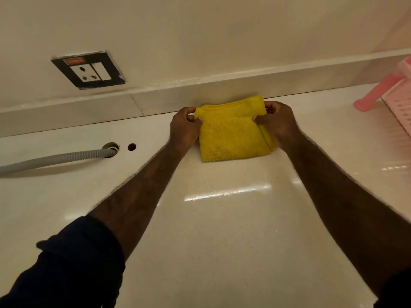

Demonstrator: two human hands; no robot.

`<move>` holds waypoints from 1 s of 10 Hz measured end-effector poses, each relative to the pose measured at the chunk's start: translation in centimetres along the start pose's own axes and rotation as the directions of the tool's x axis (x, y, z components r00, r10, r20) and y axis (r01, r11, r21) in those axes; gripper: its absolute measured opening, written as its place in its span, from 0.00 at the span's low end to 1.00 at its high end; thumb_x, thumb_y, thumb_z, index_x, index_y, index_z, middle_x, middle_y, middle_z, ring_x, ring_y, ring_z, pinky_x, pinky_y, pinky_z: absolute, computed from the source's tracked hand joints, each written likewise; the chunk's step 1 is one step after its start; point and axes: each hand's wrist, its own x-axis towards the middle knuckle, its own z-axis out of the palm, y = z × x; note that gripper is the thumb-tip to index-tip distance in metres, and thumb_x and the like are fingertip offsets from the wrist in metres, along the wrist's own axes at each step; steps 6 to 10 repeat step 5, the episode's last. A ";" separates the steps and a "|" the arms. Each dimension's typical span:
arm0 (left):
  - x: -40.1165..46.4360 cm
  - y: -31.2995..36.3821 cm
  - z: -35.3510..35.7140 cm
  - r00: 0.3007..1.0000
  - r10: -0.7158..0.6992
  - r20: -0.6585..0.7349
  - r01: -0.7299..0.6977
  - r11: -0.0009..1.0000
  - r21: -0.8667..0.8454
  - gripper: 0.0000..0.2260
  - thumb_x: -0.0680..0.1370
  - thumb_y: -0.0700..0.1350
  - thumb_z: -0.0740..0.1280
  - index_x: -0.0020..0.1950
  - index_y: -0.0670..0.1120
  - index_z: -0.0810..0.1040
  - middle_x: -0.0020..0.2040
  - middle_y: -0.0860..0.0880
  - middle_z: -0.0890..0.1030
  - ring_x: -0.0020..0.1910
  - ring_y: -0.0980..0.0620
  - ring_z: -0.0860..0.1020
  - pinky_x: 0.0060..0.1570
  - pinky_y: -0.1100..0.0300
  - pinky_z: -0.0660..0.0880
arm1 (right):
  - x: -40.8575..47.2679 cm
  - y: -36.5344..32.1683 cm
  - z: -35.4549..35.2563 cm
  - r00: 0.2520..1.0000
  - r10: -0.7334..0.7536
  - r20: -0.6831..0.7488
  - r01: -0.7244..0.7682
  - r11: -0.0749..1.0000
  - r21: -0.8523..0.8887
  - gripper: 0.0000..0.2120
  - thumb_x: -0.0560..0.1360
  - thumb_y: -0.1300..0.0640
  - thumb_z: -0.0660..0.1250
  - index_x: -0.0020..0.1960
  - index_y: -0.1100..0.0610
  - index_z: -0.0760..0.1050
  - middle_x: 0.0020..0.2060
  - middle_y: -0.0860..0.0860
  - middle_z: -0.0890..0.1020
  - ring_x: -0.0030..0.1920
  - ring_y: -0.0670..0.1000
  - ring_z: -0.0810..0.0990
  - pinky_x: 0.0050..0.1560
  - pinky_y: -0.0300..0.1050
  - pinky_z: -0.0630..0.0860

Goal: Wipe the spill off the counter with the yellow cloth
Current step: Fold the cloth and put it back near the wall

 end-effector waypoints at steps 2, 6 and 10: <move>-2.1 -0.1 -1.3 0.991 0.109 -0.076 -0.087 0.965 0.248 0.20 0.81 0.50 0.70 0.70 0.43 0.76 0.60 0.44 0.84 0.59 0.46 0.82 0.55 0.59 0.73 | -1.9 -0.1 -0.1 0.993 -0.058 -0.102 0.027 0.959 -0.281 0.30 0.74 0.49 0.79 0.71 0.59 0.76 0.63 0.59 0.84 0.64 0.60 0.82 0.66 0.53 0.78; -9.5 4.1 -7.5 0.813 0.558 -0.168 -0.404 0.748 0.527 0.20 0.82 0.50 0.68 0.69 0.39 0.77 0.62 0.40 0.83 0.59 0.39 0.82 0.59 0.45 0.79 | -10.8 -6.2 -1.7 0.897 -0.437 -0.064 0.355 0.799 -0.486 0.23 0.80 0.48 0.71 0.71 0.58 0.77 0.65 0.59 0.81 0.68 0.61 0.77 0.71 0.54 0.70; -9.5 4.1 -7.5 0.813 0.558 -0.168 -0.404 0.748 0.527 0.20 0.82 0.50 0.68 0.69 0.39 0.77 0.62 0.40 0.83 0.59 0.39 0.82 0.59 0.45 0.79 | -10.8 -6.2 -1.7 0.897 -0.437 -0.064 0.355 0.799 -0.486 0.23 0.80 0.48 0.71 0.71 0.58 0.77 0.65 0.59 0.81 0.68 0.61 0.77 0.71 0.54 0.70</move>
